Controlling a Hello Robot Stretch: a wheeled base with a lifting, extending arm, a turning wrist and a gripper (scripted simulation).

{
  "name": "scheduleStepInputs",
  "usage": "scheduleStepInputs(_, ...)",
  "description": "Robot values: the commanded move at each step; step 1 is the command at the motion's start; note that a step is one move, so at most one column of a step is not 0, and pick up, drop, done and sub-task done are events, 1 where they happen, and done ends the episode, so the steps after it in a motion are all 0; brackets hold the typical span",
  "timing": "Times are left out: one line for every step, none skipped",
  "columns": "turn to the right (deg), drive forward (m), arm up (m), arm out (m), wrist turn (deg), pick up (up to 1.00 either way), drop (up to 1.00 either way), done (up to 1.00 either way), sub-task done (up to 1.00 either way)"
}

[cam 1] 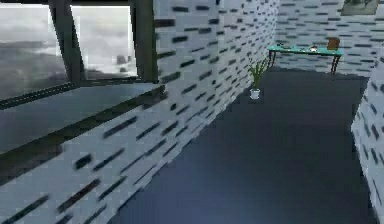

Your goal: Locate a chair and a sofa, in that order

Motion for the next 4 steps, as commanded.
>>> scheduleStepInputs(33.0,0.00,0.00,0.00,0.0,0.00,0.00,0.00,0.00)
scheduleStepInputs(0.0,0.05,0.00,0.00,0.0,0.00,0.00,0.00,0.00)
scheduleStepInputs(0.0,1.00,0.00,0.00,0.0,0.00,0.00,0.00,0.00)
scheduleStepInputs(0.0,1.00,0.00,0.00,0.0,0.00,0.00,0.00,0.00)
